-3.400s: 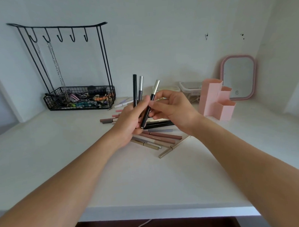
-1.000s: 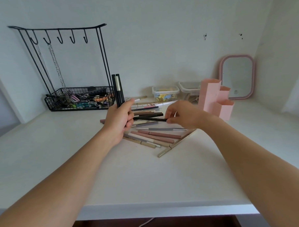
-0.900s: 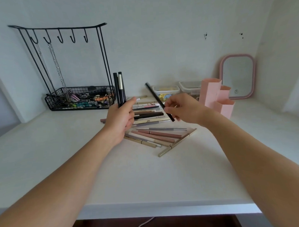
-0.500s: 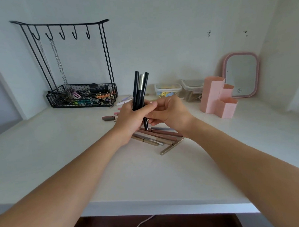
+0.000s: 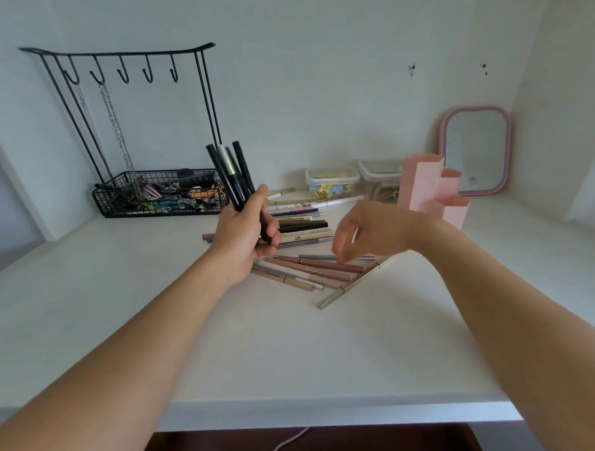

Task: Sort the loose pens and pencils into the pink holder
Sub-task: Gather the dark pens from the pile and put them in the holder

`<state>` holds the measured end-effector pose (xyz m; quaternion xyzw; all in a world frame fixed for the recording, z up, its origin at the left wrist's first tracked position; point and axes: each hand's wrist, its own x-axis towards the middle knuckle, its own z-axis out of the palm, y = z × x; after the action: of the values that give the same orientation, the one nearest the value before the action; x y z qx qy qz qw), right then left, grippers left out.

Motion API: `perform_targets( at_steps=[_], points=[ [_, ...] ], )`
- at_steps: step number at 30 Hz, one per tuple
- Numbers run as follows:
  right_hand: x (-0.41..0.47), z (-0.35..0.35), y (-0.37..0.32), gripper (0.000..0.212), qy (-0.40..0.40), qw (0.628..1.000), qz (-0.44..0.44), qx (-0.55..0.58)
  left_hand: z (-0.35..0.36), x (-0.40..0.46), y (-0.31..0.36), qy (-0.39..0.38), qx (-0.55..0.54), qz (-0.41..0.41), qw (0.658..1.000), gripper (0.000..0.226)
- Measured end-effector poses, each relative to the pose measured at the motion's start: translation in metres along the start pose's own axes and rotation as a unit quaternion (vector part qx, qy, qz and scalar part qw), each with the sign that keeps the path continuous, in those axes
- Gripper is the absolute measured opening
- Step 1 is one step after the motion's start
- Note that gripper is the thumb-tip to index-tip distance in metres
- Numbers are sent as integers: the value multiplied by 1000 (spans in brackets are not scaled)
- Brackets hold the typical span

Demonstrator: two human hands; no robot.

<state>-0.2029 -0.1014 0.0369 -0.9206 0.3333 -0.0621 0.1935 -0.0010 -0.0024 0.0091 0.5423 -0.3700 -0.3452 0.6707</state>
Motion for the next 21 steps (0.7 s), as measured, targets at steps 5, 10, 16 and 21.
perform_targets(
  at_steps=[5, 10, 16, 21],
  points=[
    [5, 8, 1, 4, 17, 999, -3, -34, -4, 2, -2, -18, 25, 5, 1000, 43],
    [4, -1, 3, 13, 32, 999, 1, -34, 0, 1, -2, -22, 30, 11, 999, 36],
    [3, 9, -22, 8, 58, 897, -61, 434, 6, -5, -2, -70, 29, 30, 997, 44],
    [13, 32, -40, 9, 100, 848, -91, 512, 10, -5, -9, -120, 48, 66, 989, 49]
  ],
)
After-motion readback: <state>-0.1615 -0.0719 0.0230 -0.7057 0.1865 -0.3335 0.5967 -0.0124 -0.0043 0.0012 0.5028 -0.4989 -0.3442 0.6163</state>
